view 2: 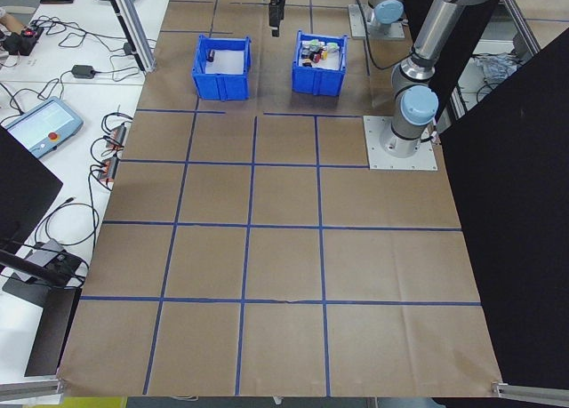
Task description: Place button box in front
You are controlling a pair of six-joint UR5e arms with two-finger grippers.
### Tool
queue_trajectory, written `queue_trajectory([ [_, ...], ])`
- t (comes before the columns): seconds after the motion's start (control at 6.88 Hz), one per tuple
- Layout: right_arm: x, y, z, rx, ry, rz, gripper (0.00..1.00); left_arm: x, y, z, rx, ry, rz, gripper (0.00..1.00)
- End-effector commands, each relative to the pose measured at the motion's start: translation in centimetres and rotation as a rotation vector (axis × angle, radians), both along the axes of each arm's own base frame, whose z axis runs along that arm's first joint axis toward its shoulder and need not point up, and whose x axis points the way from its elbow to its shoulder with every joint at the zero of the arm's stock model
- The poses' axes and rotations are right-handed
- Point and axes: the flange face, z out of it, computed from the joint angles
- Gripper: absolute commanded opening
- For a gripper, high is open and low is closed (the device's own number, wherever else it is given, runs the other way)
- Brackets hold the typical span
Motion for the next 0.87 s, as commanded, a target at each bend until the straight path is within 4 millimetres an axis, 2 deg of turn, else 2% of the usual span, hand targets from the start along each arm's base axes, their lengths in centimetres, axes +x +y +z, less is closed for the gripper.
queue_trajectory([
  [0.0,0.0,-1.6,0.4,-0.009,0.001,0.035,1.0,-0.1,0.8,1.6,-0.054,-0.004,0.23,1.0],
  [0.15,0.1,-4.0,0.7,-0.017,0.0,0.058,1.0,-0.5,1.5,1.5,-0.046,0.038,0.33,1.0],
  [0.29,0.3,-7.1,0.6,-0.023,0.0,0.098,1.0,-0.5,2.3,0.7,-0.04,0.031,0.518,1.0],
  [0.44,0.9,-9.8,0.9,-0.04,-0.024,0.154,1.0,-0.7,5.0,1.0,-0.061,0.027,0.759,1.0],
  [0.58,2.4,-12.7,0.2,-0.045,-0.053,0.265,1.0,-0.7,8.8,-0.1,-0.045,0.017,0.991,1.0],
  [0.73,4.8,-14.9,-1.0,-0.047,-0.051,0.427,1.0,-1.2,12.9,-2.2,0.01,0.062,1.221,1.0],
])
